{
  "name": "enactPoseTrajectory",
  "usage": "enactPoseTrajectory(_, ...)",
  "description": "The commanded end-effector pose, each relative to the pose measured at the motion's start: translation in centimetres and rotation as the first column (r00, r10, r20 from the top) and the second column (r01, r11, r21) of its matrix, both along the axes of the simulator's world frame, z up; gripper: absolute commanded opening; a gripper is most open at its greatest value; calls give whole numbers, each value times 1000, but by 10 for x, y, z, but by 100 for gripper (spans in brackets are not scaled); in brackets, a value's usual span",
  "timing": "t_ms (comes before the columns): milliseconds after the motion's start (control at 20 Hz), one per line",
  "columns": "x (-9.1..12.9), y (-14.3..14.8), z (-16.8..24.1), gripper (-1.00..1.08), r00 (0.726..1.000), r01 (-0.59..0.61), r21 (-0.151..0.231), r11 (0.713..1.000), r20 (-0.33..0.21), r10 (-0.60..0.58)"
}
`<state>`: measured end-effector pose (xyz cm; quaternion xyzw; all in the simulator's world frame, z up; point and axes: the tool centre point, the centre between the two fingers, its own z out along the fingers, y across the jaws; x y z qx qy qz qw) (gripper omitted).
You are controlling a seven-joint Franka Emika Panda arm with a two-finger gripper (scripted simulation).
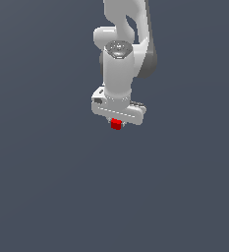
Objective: Pick up the red cube and move it to a goal position.
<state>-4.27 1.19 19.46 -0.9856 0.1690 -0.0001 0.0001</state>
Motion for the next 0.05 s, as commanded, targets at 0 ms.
enactPoseTrajectory(0, 1, 0, -1, -100, 1000, 0, 0, 1000, 0, 0)
